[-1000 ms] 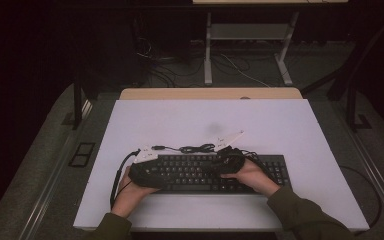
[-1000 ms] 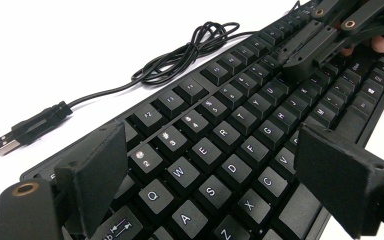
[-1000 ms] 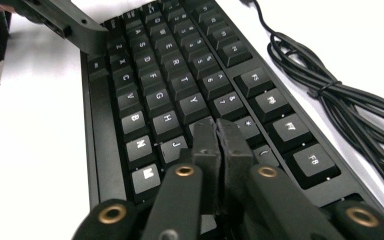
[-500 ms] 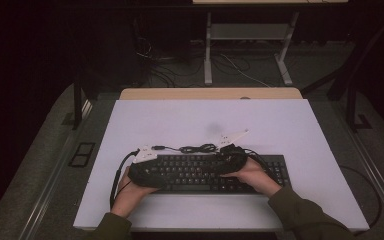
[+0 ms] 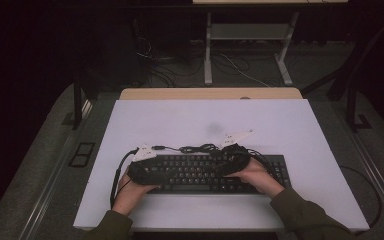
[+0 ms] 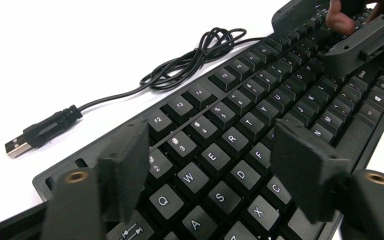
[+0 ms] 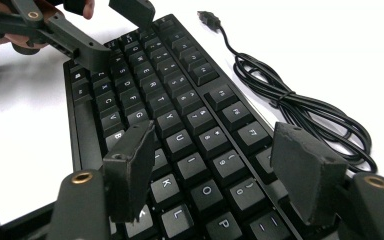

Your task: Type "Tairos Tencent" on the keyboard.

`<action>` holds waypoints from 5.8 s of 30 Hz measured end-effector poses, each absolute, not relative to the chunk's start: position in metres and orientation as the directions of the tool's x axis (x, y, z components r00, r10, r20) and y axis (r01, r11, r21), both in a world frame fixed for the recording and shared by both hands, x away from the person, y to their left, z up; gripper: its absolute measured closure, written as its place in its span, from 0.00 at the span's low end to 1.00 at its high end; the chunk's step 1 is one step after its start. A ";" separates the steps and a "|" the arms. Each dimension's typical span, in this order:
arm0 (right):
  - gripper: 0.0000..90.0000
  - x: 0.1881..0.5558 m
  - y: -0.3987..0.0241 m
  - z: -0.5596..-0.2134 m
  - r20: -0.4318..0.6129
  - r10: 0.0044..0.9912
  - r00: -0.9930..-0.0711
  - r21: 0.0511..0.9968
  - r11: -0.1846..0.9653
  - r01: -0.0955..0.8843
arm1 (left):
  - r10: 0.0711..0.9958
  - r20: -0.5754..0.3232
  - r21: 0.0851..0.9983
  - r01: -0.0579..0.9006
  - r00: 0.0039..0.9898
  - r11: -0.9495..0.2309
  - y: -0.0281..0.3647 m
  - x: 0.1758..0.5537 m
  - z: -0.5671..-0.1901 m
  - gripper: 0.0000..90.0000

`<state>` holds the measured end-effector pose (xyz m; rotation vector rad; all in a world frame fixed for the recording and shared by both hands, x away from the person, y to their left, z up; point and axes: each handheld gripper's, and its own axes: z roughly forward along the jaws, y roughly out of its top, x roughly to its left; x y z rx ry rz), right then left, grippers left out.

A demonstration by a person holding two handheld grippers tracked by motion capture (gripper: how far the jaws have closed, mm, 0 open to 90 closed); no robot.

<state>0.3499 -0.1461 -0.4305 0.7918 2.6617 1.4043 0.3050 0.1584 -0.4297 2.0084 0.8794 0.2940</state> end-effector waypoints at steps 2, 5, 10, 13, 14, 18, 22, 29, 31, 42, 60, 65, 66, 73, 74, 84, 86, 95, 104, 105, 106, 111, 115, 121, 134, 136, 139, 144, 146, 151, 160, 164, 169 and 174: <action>0.37 0.350 -0.148 -0.430 0.203 0.452 -0.868 0.781 0.460 0.422 | 0.682 -0.126 0.813 0.468 0.720 -0.345 0.158 0.306 -0.429 0.41; 0.36 0.350 -0.151 -0.430 0.203 0.460 -0.865 0.783 0.454 0.425 | 0.680 -0.128 0.815 0.467 0.722 -0.342 0.157 0.306 -0.429 0.49; 0.35 0.349 -0.155 -0.428 0.203 0.469 -0.859 0.785 0.447 0.429 | 0.673 -0.131 0.811 0.469 0.728 -0.350 0.155 0.308 -0.429 0.64; 0.34 0.348 -0.157 -0.428 0.204 0.476 -0.856 0.785 0.443 0.433 | 0.665 -0.138 0.809 0.471 0.734 -0.352 0.154 0.309 -0.429 0.72; 0.34 0.348 -0.157 -0.429 0.202 0.478 -0.855 0.786 0.442 0.433 | 0.662 -0.141 0.810 0.470 0.736 -0.350 0.153 0.310 -0.429 0.75; 0.34 0.347 -0.161 -0.428 0.204 0.485 -0.850 0.786 0.437 0.438 | 0.652 -0.145 0.810 0.468 0.744 -0.354 0.151 0.312 -0.428 0.85; 0.33 0.346 -0.163 -0.428 0.203 0.494 -0.845 0.785 0.433 0.442 | 0.639 -0.151 0.808 0.467 0.754 -0.360 0.149 0.313 -0.428 0.92; 0.33 0.344 -0.170 -0.428 0.198 0.509 -0.838 0.788 0.425 0.445 | 0.618 -0.161 0.797 0.471 0.770 -0.379 0.143 0.317 -0.430 0.99; 0.33 0.343 -0.171 -0.428 0.202 0.515 -0.833 0.788 0.419 0.450 | 0.612 -0.165 0.795 0.471 0.773 -0.381 0.141 0.318 -0.430 0.99; 0.32 0.342 -0.176 -0.427 0.202 0.529 -0.824 0.789 0.411 0.457 | 0.601 -0.159 0.777 0.475 0.783 -0.412 0.134 0.321 -0.434 0.99; 0.32 0.341 -0.178 -0.427 0.198 0.534 -0.822 0.789 0.410 0.457 | 0.600 -0.154 0.765 0.479 0.785 -0.431 0.130 0.323 -0.437 0.99; 0.32 0.341 -0.178 -0.427 0.198 0.535 -0.821 0.789 0.411 0.457 | 0.603 -0.150 0.761 0.481 0.783 -0.435 0.129 0.323 -0.437 0.99; 0.32 0.341 -0.178 -0.427 0.196 0.535 -0.822 0.789 0.412 0.457 | 0.608 -0.154 0.758 0.488 0.779 -0.434 0.129 0.323 -0.437 0.99; 0.32 0.341 -0.177 -0.427 0.192 0.535 -0.823 0.788 0.415 0.454 | 0.596 -0.149 0.754 0.481 0.789 -0.448 0.127 0.323 -0.438 0.99; 0.32 0.341 -0.177 -0.427 0.192 0.534 -0.823 0.788 0.416 0.454 | 0.594 -0.139 0.749 0.477 0.793 -0.461 0.127 0.323 -0.438 0.99; 0.32 0.341 -0.177 -0.427 0.194 0.535 -0.822 0.790 0.412 0.455 | 0.595 -0.157 0.758 0.483 0.788 -0.439 0.129 0.323 -0.436 0.99; 0.32 0.341 -0.177 -0.427 0.194 0.536 -0.822 0.790 0.411 0.455 | 0.599 -0.157 0.761 0.483 0.785 -0.434 0.130 0.323 -0.435 0.99; 0.32 0.341 -0.178 -0.427 0.197 0.536 -0.821 0.790 0.410 0.457 | 0.599 -0.162 0.769 0.481 0.785 -0.422 0.132 0.323 -0.433 0.99; 0.32 0.342 -0.178 -0.427 0.197 0.537 -0.820 0.791 0.407 0.456 | 0.598 -0.169 0.774 0.481 0.783 -0.411 0.134 0.322 -0.432 0.93; 0.32 0.342 -0.178 -0.427 0.197 0.538 -0.820 0.791 0.407 0.457 | 0.598 -0.168 0.776 0.479 0.784 -0.410 0.134 0.322 -0.431 0.92; 0.33 0.342 -0.178 -0.427 0.197 0.538 -0.820 0.791 0.406 0.457 | 0.598 -0.166 0.778 0.477 0.784 -0.409 0.133 0.321 -0.431 0.91; 0.33 0.342 -0.177 -0.427 0.203 0.537 -0.819 0.790 0.404 0.461 | 0.597 -0.161 0.781 0.471 0.786 -0.410 0.134 0.320 -0.430 0.82; 0.36 0.343 -0.176 -0.428 0.201 0.532 -0.822 0.790 0.408 0.457 | 0.596 -0.154 0.783 0.465 0.788 -0.412 0.134 0.318 -0.430 0.73; 0.46 0.344 -0.174 -0.429 0.212 0.513 -0.832 0.788 0.414 0.456 | 0.602 -0.150 0.787 0.463 0.784 -0.407 0.135 0.316 -0.431 0.58; 0.73 0.348 -0.165 -0.429 0.226 0.468 -0.854 0.781 0.437 0.447 | 0.623 -0.132 0.804 0.451 0.771 -0.387 0.143 0.307 -0.431 0.35; 0.77 0.348 -0.163 -0.428 0.228 0.458 -0.859 0.780 0.441 0.443 | 0.631 -0.129 0.805 0.453 0.765 -0.384 0.145 0.305 -0.431 0.32; 0.82 0.349 -0.159 -0.429 0.227 0.444 -0.867 0.776 0.455 0.436 | 0.638 -0.123 0.802 0.455 0.760 -0.387 0.147 0.304 -0.431 0.28; 0.91 0.351 -0.154 -0.430 0.224 0.425 -0.877 0.764 0.481 0.429 | 0.655 -0.123 0.802 0.463 0.746 -0.377 0.150 0.301 -0.431 0.22; 0.94 0.352 -0.152 -0.430 0.223 0.418 -0.881 0.762 0.489 0.425 | 0.661 -0.121 0.803 0.465 0.740 -0.373 0.152 0.300 -0.431 0.21; 0.99 0.353 -0.150 -0.431 0.219 0.407 -0.887 0.754 0.507 0.418 | 0.678 -0.118 0.806 0.469 0.726 -0.361 0.156 0.298 -0.430 0.16; 0.99 0.354 -0.147 -0.433 0.218 0.397 -0.892 0.739 0.530 0.416 | 0.690 -0.116 0.805 0.475 0.714 -0.356 0.159 0.297 -0.431 0.12; 0.99 0.353 -0.147 -0.434 0.215 0.395 -0.893 0.730 0.542 0.416 | 0.690 -0.114 0.804 0.474 0.715 -0.359 0.160 0.297 -0.430 0.12; 0.99 0.353 -0.146 -0.434 0.212 0.395 -0.894 0.726 0.549 0.414 | 0.691 -0.114 0.804 0.475 0.714 -0.357 0.160 0.297 -0.430 0.12; 0.99 0.353 -0.146 -0.435 0.206 0.395 -0.895 0.721 0.557 0.411 | 0.692 -0.115 0.804 0.475 0.713 -0.356 0.160 0.297 -0.430 0.12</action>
